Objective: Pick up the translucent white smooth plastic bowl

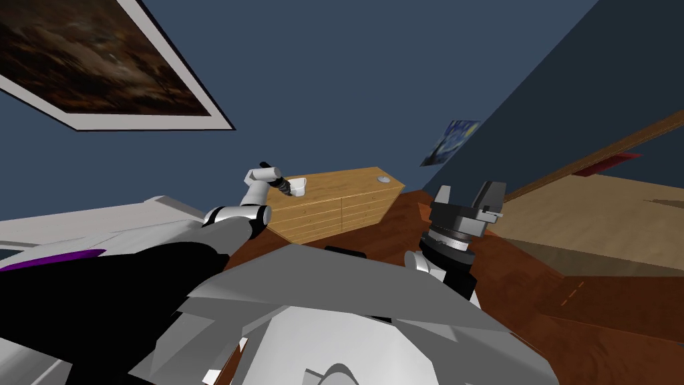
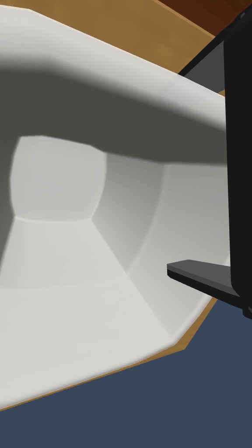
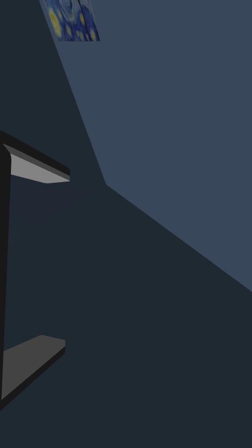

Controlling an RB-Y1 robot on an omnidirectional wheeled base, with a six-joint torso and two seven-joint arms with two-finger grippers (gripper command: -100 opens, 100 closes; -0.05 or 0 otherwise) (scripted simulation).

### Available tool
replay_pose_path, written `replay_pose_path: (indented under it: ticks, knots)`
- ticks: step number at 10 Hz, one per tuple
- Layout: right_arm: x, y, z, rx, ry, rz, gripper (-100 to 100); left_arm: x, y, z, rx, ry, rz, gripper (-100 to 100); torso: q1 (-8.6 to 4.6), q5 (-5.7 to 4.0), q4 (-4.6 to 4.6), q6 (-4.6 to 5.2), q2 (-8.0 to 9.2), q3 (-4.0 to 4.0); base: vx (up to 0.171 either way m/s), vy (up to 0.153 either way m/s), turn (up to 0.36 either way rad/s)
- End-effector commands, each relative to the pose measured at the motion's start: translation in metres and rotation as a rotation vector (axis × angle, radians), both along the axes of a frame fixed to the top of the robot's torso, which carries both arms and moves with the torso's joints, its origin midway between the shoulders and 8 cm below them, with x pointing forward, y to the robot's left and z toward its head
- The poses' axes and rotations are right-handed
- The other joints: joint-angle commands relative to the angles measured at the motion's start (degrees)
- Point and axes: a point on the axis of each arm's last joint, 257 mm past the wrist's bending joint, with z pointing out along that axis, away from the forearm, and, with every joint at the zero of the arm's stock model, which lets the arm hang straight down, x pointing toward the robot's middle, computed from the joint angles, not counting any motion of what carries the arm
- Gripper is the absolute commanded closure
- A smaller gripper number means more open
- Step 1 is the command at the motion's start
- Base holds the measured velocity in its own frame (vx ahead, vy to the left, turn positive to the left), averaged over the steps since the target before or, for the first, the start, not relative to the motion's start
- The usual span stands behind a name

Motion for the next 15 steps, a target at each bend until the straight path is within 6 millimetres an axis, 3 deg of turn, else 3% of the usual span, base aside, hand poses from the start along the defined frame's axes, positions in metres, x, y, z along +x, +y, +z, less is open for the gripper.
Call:
replay_pose_path:
  ticks: [1, 2, 3, 5, 7, 8, 12, 13, 15]
  knots:
    - [0.000, 0.000, 0.000, 0.000, 0.000, 0.000, 0, 0.010, -0.007, 0.006, -0.013, -0.004, -0.005, -100, 0.00, 0.00, 0.00, 0.00, 0.00, 0.00, -0.038, 0.004, -0.009]
    - [0.000, 0.000, 0.000, 0.000, 0.000, 0.000, 0, 0.007, -0.007, -0.001, -0.026, 0.012, 0.003, -100, -0.03, -0.01, 0.00, 0.00, -0.06, -0.02, 0.000, 0.000, 0.000]
    - [0.000, 0.000, 0.000, 0.000, 0.000, 0.000, 0, 0.025, -0.021, -0.002, 0.025, 0.018, -0.050, -100, -0.04, 0.00, -0.03, -0.01, -0.15, -0.08, -0.054, 0.007, 0.134]
    - [0.000, 0.000, 0.000, 0.000, 0.000, 0.000, 0, 0.036, -0.027, 0.011, 0.016, 0.004, -0.053, -100, -0.01, 0.00, 0.00, 0.00, -0.01, 0.00, -0.045, 0.012, 0.028]
    - [0.000, 0.000, 0.000, 0.000, 0.000, 0.000, 0, 0.032, -0.029, 0.001, -0.007, 0.029, -0.043, -100, -0.03, -0.01, -0.03, -0.01, -0.16, -0.09, 0.001, 0.004, -0.006]
    - [0.000, 0.000, 0.000, 0.000, 0.000, 0.000, 0, 0.048, -0.044, 0.002, 0.050, 0.037, -0.100, -100, -0.03, 0.00, -0.05, -0.02, -0.21, -0.12, -0.051, 0.010, 0.128]
    - [0.000, 0.000, 0.000, 0.000, 0.000, 0.000, 0, 0.055, -0.054, 0.008, 0.022, 0.049, -0.098, -100, -0.04, -0.01, -0.02, -0.01, -0.14, -0.07, -0.027, 0.008, 0.013]
    - [0.000, 0.000, 0.000, 0.000, 0.000, 0.000, 0, 0.071, -0.068, 0.012, 0.089, 0.053, -0.159, -100, -0.05, -0.01, -0.04, -0.02, -0.19, -0.11, -0.054, 0.018, 0.150]
    - [0.000, 0.000, 0.000, 0.000, 0.000, 0.000, 0, 0.075, -0.080, 0.018, 0.062, 0.070, -0.160, -100, -0.01, 0.00, 0.01, -0.01, 0.00, 0.01, -0.050, 0.012, 0.018]
